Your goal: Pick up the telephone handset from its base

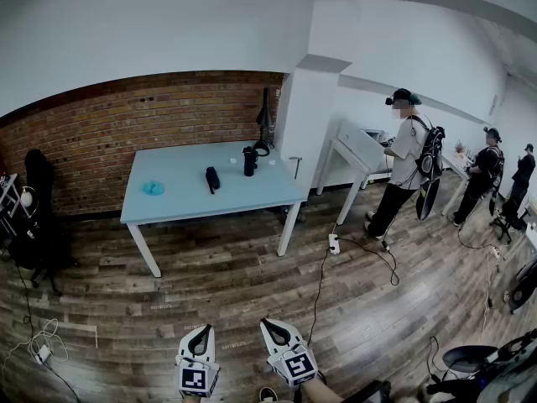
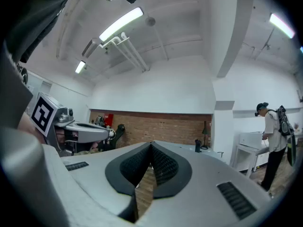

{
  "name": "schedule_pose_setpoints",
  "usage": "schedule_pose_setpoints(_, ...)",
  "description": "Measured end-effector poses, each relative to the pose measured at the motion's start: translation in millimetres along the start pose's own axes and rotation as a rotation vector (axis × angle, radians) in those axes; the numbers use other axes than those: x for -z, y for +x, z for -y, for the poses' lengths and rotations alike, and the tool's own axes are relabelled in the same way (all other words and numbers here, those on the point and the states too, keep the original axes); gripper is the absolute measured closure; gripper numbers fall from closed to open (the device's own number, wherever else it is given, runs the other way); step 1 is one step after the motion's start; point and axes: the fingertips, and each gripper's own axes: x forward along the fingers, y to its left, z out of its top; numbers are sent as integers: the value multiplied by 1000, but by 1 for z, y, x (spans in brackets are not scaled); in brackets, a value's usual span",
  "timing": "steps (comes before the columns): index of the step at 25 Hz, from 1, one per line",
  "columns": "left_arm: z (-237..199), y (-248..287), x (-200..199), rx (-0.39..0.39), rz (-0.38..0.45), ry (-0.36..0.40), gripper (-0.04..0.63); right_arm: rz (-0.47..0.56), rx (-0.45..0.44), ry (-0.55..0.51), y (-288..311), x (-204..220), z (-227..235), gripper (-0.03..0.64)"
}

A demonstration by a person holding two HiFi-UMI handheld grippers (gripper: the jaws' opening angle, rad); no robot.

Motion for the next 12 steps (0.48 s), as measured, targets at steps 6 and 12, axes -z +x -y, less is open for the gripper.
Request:
schedule_pose_setpoints(6,-4,4,-11,-1,2,-4,572,-9,-7,31,1,-1,4,600)
schedule_pose_setpoints(12,-8,3,-8,8,-4,-3,572,-11,-7,18,7,6,-3,600)
